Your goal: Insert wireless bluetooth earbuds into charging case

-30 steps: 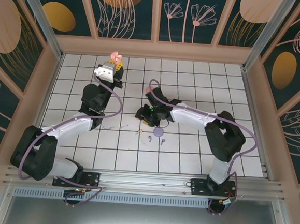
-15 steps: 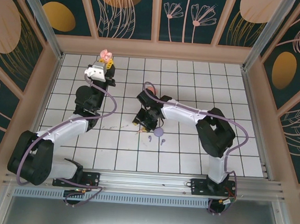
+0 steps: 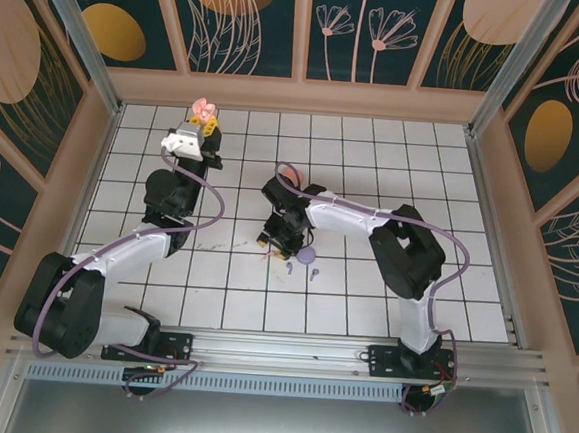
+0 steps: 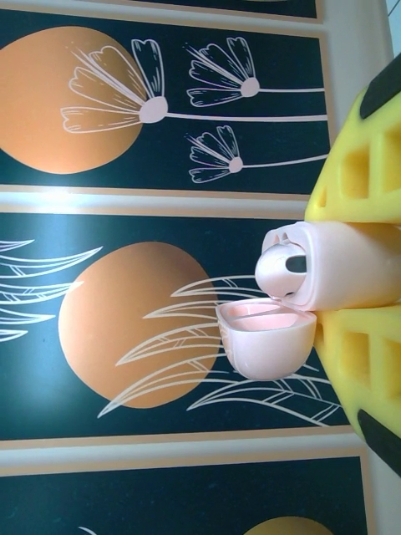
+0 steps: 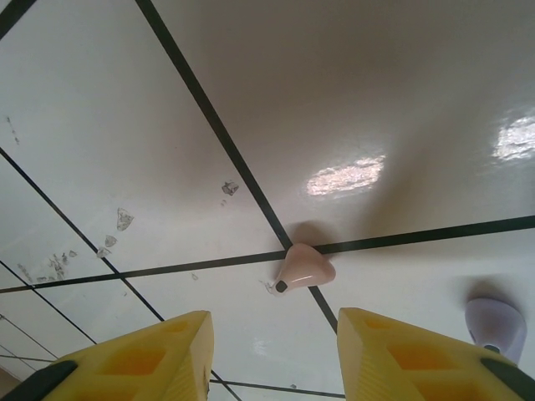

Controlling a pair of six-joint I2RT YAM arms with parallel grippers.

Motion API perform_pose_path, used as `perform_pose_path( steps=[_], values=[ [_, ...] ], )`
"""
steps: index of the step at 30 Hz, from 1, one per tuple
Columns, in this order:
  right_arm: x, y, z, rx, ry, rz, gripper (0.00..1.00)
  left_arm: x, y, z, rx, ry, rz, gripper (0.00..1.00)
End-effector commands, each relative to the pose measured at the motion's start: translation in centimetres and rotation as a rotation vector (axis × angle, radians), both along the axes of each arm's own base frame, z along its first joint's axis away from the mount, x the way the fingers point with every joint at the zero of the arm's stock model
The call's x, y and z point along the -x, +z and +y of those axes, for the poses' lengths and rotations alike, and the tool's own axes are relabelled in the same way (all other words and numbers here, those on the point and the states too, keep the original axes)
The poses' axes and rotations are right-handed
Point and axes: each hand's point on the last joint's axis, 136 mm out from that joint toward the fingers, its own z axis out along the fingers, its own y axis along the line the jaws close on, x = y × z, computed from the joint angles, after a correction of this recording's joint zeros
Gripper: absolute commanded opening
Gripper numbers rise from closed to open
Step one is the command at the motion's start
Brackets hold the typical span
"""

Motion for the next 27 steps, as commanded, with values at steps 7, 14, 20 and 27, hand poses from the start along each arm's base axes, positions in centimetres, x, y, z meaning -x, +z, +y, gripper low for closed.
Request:
perform_pose_path(
  steps=[7, 14, 20, 27],
  values=[
    [0.8, -1.4, 0.9, 0.021, 0.015, 0.071, 0.44, 1.0, 1.3, 0.7, 0.04, -0.003, -0.062, 0.0],
    [0.6, -2.2, 0.8, 0.038, 0.031, 0.077, 0.44, 1.0, 1.2, 0.7, 0.044, -0.002, -0.062, 0.0],
    [0.0, -2.5, 0.4, 0.065, 0.062, 0.072, 0.41, 1.1, 1.0, 0.8, 0.044, 0.001, -0.061, 0.0],
    [-0.6, -2.7, 0.1, 0.098, 0.149, 0.058, 0.3, 1.1, 1.0, 0.9, 0.041, 0.006, -0.064, 0.0]
  ],
)
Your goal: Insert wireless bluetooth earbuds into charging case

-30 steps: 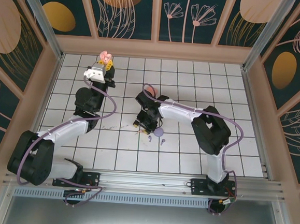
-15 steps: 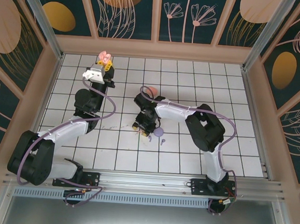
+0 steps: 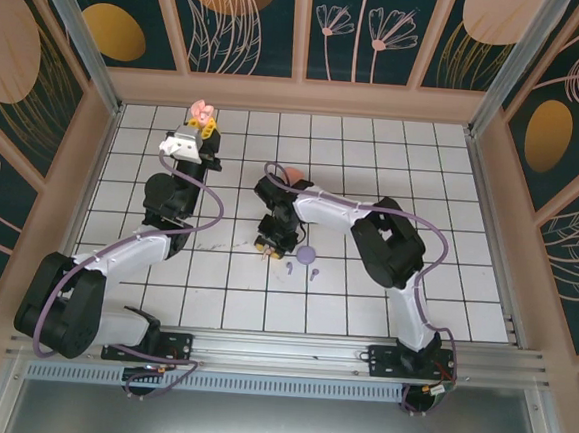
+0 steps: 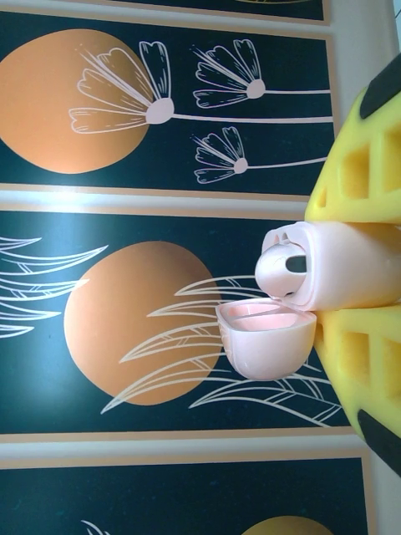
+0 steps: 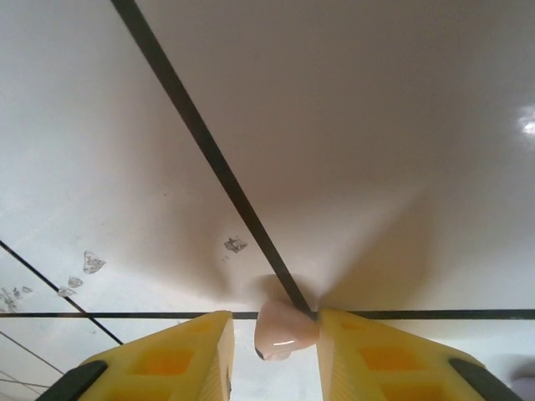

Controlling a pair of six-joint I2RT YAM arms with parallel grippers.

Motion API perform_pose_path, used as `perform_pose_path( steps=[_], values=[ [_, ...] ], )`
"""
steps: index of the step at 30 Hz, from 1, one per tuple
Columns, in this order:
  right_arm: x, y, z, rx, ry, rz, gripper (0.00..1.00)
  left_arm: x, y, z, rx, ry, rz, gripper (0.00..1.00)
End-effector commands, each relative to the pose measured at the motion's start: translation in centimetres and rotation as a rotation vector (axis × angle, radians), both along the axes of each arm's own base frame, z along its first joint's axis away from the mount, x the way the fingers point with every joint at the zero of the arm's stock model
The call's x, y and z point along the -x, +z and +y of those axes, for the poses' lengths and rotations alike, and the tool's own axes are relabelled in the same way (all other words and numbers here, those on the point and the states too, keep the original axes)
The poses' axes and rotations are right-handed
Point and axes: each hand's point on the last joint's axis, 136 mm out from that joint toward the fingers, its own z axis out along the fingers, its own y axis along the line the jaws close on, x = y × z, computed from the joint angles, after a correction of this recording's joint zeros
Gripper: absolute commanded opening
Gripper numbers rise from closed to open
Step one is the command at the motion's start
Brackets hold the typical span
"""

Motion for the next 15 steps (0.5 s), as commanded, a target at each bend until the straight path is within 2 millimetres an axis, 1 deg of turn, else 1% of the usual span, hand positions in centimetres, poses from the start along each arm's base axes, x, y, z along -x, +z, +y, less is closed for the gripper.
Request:
perform_pose_path(
  steps=[1, 6, 15],
  values=[
    [-0.2, -0.5, -0.9, 0.051, 0.071, 0.003, 0.28, 0.8, 1.4, 0.8, 0.03, 0.01, -0.054, 0.0],
    [-0.8, -0.5, -0.8, 0.079, 0.164, -0.023, 0.27, 0.9, 1.4, 0.8, 0.028, 0.01, -0.055, 0.0],
    [-0.4, -1.3, -1.9, 0.124, 0.254, -0.026, 0.28, 0.9, 1.3, 0.8, 0.025, 0.013, -0.056, 0.0]
  ],
)
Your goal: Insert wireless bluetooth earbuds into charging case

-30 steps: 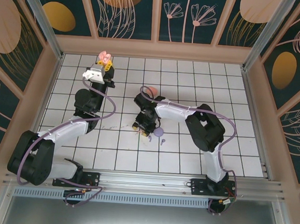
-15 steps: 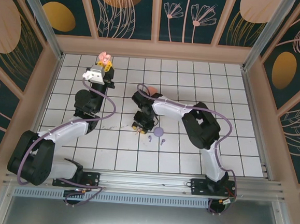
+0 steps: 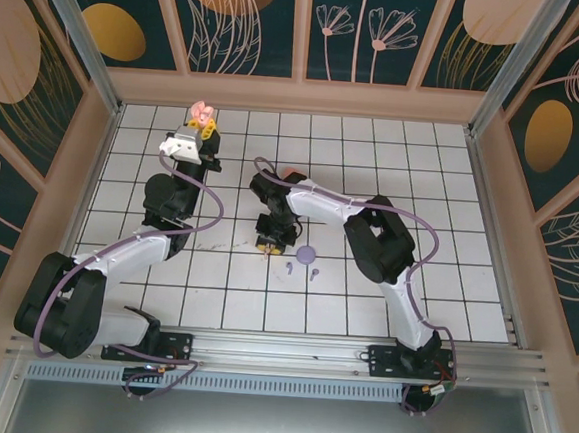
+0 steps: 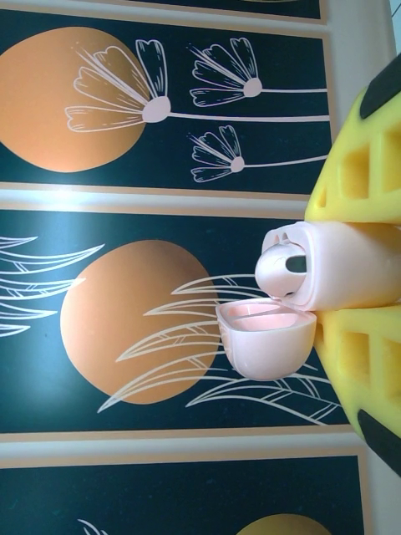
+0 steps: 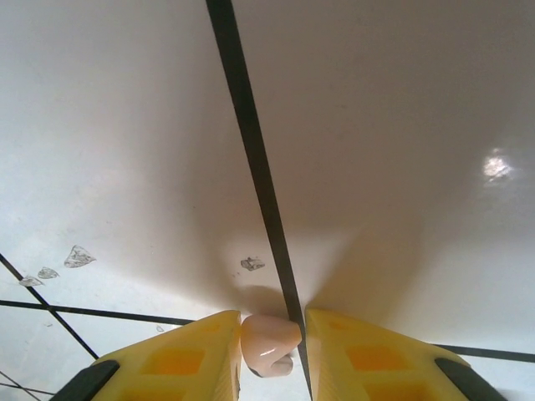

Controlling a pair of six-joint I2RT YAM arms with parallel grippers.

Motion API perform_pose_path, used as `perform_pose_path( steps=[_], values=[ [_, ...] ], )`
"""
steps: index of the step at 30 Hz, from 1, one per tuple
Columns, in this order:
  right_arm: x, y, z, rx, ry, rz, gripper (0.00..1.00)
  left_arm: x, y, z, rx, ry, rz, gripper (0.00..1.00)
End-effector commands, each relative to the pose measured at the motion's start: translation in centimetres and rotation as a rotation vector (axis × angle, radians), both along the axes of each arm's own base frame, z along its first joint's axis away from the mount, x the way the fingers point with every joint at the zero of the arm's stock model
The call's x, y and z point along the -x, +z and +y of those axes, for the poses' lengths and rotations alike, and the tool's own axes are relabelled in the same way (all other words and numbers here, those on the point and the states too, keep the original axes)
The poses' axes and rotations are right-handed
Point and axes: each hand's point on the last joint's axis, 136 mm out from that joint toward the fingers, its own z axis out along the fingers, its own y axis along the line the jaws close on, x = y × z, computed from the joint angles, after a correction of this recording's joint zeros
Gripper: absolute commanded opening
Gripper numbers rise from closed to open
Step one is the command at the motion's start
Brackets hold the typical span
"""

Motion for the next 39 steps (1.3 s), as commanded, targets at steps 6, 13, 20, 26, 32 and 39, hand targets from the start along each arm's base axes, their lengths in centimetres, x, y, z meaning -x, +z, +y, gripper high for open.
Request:
perform_pose_path(
  steps=[6, 13, 20, 26, 32, 39],
  values=[
    [0.3, -1.2, -1.5, 0.072, 0.057, 0.008, 0.28, 0.8, 1.6, 0.7, 0.027, 0.011, -0.061, 0.0],
    [0.5, -0.9, -0.8, 0.046, 0.065, 0.003, 0.27, 0.8, 1.6, 0.6, 0.029, 0.006, -0.059, 0.0],
    [0.0, -0.3, -0.3, 0.013, 0.058, -0.03, 0.21, 0.9, 1.7, 0.5, 0.032, -0.004, -0.06, 0.0],
    [-0.6, 0.9, -0.3, -0.026, 0.035, -0.083, 0.21, 0.8, 1.8, 0.4, 0.029, -0.011, -0.058, 0.0],
    [-1.8, 3.6, -0.3, -0.093, -0.001, -0.167, 0.21, 0.7, 2.3, 0.1, 0.024, -0.024, -0.061, 0.0],
    [-4.2, 8.7, -0.9, -0.196, -0.063, -0.309, 0.21, 1.0, 3.0, -0.7, 0.008, -0.07, -0.077, 0.0]
  ],
)
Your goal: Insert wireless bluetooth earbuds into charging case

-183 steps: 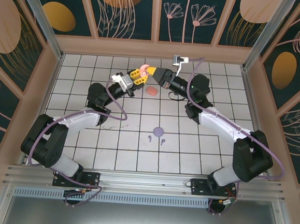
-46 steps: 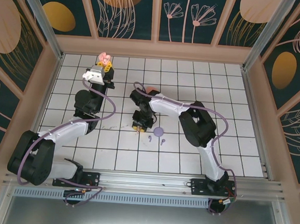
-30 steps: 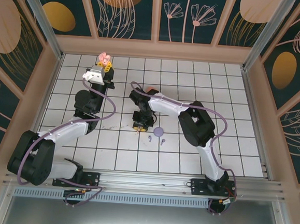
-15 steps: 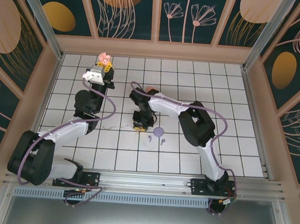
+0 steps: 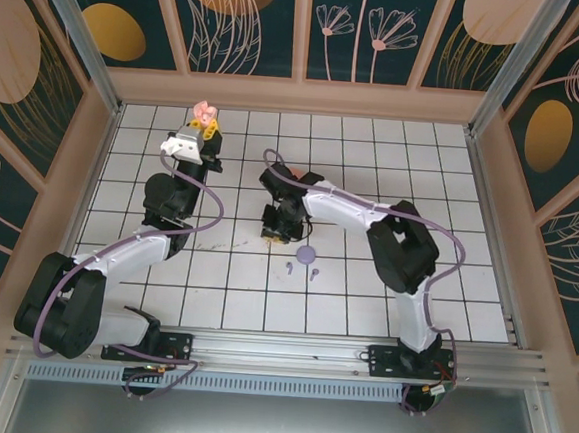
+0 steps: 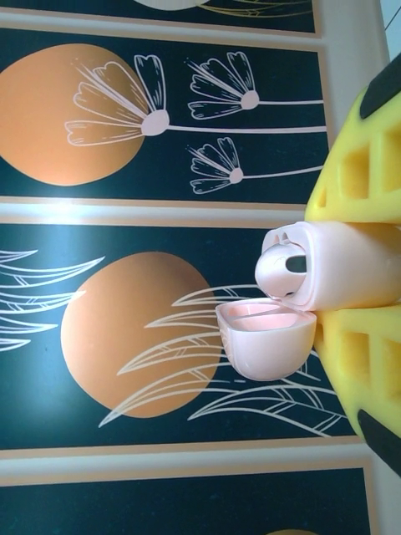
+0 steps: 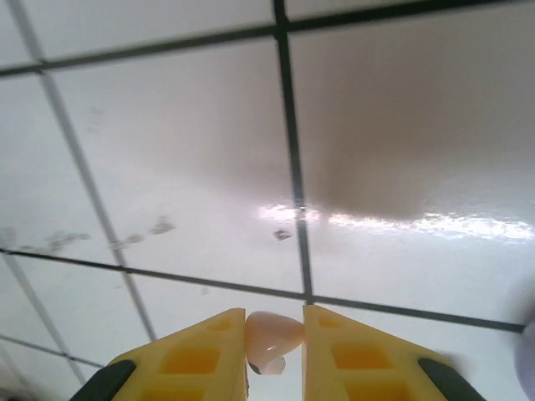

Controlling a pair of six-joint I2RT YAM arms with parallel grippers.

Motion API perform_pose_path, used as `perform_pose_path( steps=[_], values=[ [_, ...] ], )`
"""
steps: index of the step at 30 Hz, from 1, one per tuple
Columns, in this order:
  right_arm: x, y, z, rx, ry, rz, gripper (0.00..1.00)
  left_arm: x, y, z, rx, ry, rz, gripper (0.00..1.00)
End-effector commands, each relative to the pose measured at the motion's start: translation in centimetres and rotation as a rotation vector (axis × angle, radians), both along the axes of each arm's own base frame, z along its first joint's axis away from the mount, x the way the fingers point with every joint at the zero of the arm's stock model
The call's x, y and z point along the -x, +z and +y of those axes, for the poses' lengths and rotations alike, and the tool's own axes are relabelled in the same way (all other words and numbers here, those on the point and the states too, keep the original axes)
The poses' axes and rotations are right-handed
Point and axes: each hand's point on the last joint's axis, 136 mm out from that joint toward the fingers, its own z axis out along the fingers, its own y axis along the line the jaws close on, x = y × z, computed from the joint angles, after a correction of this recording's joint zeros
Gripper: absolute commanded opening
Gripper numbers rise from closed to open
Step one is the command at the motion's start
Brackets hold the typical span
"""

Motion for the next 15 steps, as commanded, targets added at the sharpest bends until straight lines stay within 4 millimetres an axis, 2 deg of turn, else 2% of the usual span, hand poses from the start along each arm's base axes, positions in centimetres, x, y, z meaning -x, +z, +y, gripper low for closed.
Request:
perform_pose_path(
  steps=[1, 6, 10, 15],
  values=[
    [-2.9, 5.1, -0.4, -0.102, -0.069, -0.147, 0.21, 1.0, 2.9, -0.4, 0.017, -0.051, -0.078, 0.0],
    [-6.4, 11.1, -2.0, -0.226, -0.141, -0.314, 0.21, 1.9, 3.0, -1.5, -0.022, -0.119, -0.105, 0.0],
    [-9.0, 16.8, -3.6, -0.338, -0.186, -0.476, 0.21, 3.2, 3.0, -2.8, -0.073, -0.201, -0.144, 0.0],
    [-11.2, 23.3, -5.4, -0.438, -0.197, -0.647, 0.21, 4.9, 2.7, -5.0, -0.151, -0.332, -0.186, 0.0]
  ],
)
